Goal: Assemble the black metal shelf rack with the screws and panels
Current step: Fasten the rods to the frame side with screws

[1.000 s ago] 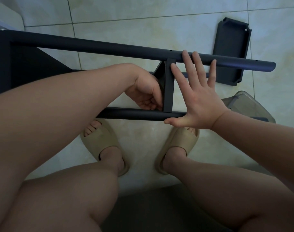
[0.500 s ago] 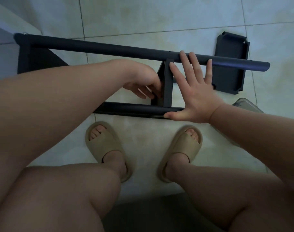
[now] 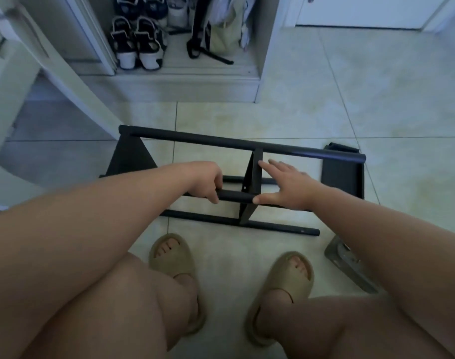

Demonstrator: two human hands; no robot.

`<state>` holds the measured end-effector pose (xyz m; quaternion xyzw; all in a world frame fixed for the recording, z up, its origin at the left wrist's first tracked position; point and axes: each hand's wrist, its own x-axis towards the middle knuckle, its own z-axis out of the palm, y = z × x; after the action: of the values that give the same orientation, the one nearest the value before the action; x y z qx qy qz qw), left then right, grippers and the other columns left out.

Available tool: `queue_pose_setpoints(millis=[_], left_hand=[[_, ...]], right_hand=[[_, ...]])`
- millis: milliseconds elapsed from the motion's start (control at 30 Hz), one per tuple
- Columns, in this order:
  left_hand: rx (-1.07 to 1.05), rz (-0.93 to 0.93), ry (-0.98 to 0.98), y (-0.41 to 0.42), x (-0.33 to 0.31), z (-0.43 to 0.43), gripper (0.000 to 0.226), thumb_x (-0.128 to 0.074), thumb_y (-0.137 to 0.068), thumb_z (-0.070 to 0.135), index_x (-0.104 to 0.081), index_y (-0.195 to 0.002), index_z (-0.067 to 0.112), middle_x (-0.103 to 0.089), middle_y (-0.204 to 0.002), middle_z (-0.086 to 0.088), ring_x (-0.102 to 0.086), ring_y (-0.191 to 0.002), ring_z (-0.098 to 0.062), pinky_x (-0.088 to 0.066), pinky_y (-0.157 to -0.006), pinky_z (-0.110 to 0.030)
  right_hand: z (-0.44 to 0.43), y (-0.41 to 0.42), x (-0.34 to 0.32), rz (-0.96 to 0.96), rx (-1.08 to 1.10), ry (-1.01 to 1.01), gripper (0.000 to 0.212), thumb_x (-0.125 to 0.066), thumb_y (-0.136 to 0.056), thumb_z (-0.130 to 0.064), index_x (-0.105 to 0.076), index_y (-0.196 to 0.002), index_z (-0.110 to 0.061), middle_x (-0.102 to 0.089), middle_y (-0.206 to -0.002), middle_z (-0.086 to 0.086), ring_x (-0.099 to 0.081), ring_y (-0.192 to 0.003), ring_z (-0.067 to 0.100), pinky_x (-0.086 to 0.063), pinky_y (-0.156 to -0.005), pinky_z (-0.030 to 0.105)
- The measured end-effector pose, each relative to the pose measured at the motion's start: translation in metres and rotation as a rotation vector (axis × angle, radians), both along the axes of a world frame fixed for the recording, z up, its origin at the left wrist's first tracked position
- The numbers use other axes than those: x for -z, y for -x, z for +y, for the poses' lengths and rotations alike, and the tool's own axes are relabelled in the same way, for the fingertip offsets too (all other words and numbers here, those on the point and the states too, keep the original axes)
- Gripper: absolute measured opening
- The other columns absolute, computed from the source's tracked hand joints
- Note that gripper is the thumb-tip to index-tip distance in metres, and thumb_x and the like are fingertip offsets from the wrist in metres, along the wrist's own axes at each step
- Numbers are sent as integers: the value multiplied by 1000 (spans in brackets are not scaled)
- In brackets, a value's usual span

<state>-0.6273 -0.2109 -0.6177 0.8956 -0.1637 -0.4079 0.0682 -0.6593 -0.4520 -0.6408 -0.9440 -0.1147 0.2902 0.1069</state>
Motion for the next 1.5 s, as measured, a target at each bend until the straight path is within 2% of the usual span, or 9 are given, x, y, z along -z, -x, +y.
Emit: queue_pose_setpoints(millis=[100,233,500,667,800,933,1133,1267,1500], left_hand=[[91,-109,-170,15,5,-7,36,-73,-87,27,-61,-121,21,-64,-105,-1,-62,-95,-22,-51,-76,-34],[94,-243,-204,22,5,-12,24,-60,-92,19,-59,-116,21,-58,-100,0,-60,-91,-23,-49,-70,-35],[-129,-502,-33,11,-5,-14,14,-54,-94,11,-56,-104,20,-59,-107,-5,-57,-100,-29,-47,-85,-40],[-173,-620,44,-4,9,-10,13,-52,-97,11,-56,-107,18,-42,-107,-2,-47,-88,-24,-42,-84,-40],[-185,-704,71,-38,27,-5,22,-53,-99,16,-55,-120,22,-49,-117,-3,-52,-101,-27,-39,-96,-44],[-229,-790,118,-89,52,-6,28,-52,-99,14,-55,-124,25,-53,-114,-2,-52,-100,-28,-33,-103,-46],[-271,-744,34,-173,102,-15,34,-49,-96,3,-53,-122,24,-51,-120,-4,-46,-114,-30,-24,-112,-59],[-283,-688,18,-213,138,-18,35,-49,-93,-2,-52,-119,21,-51,-118,-6,-45,-116,-31,-21,-113,-64],[-302,-670,10,-237,174,-13,33,-49,-94,0,-54,-120,21,-53,-112,-4,-47,-111,-30,-25,-112,-62]], right_hand=[[-2,17,-10,97,79,-20,89,-58,-92,-67,-15,-162,-33,-29,-166,3,-29,-150,27,-27,-118,43],[-9,36,-23,196,102,37,82,-60,-95,-58,-20,-162,-32,-32,-164,3,-33,-148,28,-30,-118,41],[-15,36,-36,-68,143,84,83,-52,-98,-59,-2,-162,-40,4,-171,-5,6,-158,24,1,-124,54],[-13,11,-21,-199,173,47,78,-46,-100,-59,-4,-162,-38,6,-171,-6,13,-157,26,7,-124,55],[-14,-26,4,-327,151,63,73,-35,-101,-63,-1,-162,-39,9,-171,-6,16,-156,26,9,-124,55],[-16,-83,35,-403,122,100,75,-18,-98,-69,7,-161,-38,17,-170,-5,21,-155,27,12,-124,55],[-15,-174,98,-420,142,112,93,8,-80,-83,15,-160,-36,24,-168,-7,26,-153,27,17,-121,55],[-16,-215,139,-378,142,95,95,7,-78,-85,14,-160,-37,23,-168,-7,26,-153,26,15,-122,54],[-16,-240,167,-285,128,44,94,0,-79,-83,9,-161,-37,21,-169,-8,25,-154,26,11,-124,51]])
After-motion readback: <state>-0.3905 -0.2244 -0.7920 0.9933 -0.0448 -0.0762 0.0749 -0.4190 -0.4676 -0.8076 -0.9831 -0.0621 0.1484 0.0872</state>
